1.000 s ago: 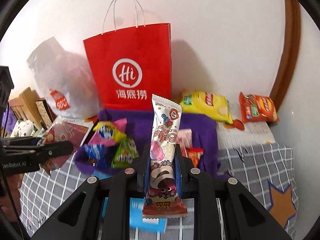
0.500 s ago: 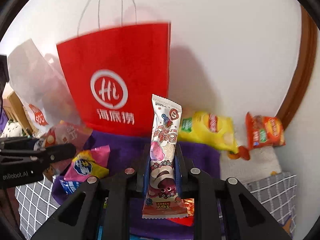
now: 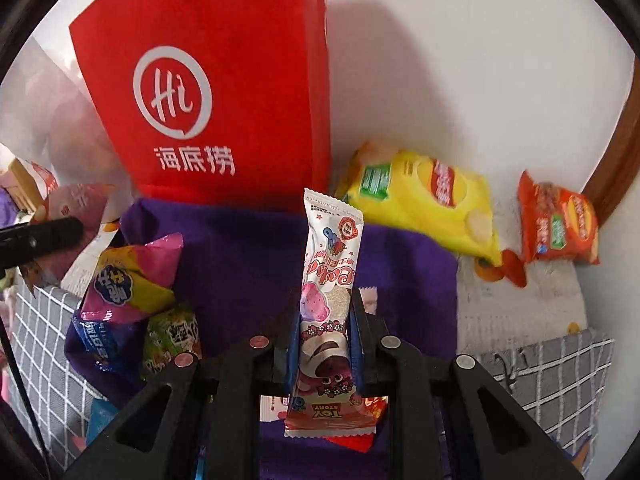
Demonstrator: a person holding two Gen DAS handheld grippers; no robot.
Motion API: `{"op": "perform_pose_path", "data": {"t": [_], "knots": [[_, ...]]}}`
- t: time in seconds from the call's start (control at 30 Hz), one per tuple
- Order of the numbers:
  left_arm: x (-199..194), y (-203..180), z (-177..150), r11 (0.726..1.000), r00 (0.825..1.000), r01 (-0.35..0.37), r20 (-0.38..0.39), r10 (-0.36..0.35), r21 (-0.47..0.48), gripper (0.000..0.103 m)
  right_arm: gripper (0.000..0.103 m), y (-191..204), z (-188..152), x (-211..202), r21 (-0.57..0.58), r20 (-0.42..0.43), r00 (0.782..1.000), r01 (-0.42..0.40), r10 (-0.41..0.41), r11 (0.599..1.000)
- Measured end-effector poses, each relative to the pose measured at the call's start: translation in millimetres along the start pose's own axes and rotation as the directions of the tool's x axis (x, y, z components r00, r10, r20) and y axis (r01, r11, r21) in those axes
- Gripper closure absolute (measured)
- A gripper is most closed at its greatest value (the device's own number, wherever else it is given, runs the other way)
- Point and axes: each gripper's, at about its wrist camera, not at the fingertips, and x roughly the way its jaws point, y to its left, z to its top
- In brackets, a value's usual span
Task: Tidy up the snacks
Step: 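Carry the candy bar and panda-print bag over the purple towel with both tools, then open both tools to drop the candy bar and panda bag onto the towel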
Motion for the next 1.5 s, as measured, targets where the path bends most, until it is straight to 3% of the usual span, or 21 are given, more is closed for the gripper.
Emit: {"op": "perform_pose_path", "data": {"t": [0.27, 0.43, 0.47, 0.57, 0.83, 0.93, 1.0, 1.07, 1.3, 1.5], "knots": [[24.4, -8.2, -4.1, 1.000, 0.996, 0.001, -0.094, 0.001, 0.018, 0.058, 0.081, 8.7, -6.8, 16.4, -0.017, -0.076, 0.994, -0.079, 0.078, 0.997], [37.1, -17.5, -9.6, 0.999, 0.991, -0.019, -0.134, 0.026, 0.051, 0.058, 0.080, 11.2, -10.7, 26.1, -0.054, -0.123, 0.992, -0.035, 0.028, 0.998], [37.1, -19.5, -10.4, 0.998, 0.991, -0.022, -0.133, 0.030, 0.058, 0.058, 0.077, 10.6, -10.5, 26.2, -0.052, -0.128, 0.991, -0.035, 0.028, 0.998], [37.2, -21.1, -11.2, 0.998, 0.991, -0.026, -0.133, 0.034, 0.060, 0.058, 0.055, 4.3, -9.0, 22.8, -0.026, -0.146, 0.989, -0.018, 0.014, 0.999], [36.2, -18.0, -11.2, 0.999, 0.990, -0.015, -0.140, 0.020, 0.036, 0.057, 0.045, 2.2, -0.9, -11.3, 0.006, -0.037, 0.999, 0.002, -0.002, 1.000], [35.8, -19.9, -10.9, 0.999, 0.989, 0.010, -0.146, -0.005, 0.036, 0.045, 0.045, -0.4, 1.5, -22.7, 0.035, 0.001, 1.000, -0.002, 0.001, 0.999], [33.7, -22.8, -10.3, 0.999, 0.990, 0.027, -0.137, -0.022, 0.037, 0.033, 0.045, -3.3, 3.9, -25.7, 0.053, 0.005, 1.000, -0.007, 0.007, 0.999], [28.5, -28.4, -10.2, 0.999, 0.994, 0.017, -0.105, -0.011, 0.049, 0.029, 0.045, -6.2, 5.9, -27.2, 0.073, 0.018, 1.000, -0.007, 0.006, 0.997], [3.9, -43.7, -10.1, 0.996, 1.000, 0.018, -0.027, -0.016, 0.088, 0.029, 0.045, -12.2, 5.6, -56.8, 0.123, 0.092, 0.984, 0.142, -0.154, 0.982], [-29.9, -65.7, -13.5, 0.990, 0.997, 0.019, 0.070, -0.029, 0.142, 0.029, 0.038, -16.9, -17.3, -96.1, 0.201, 0.067, 0.992, 0.096, -0.111, 0.975]]}}
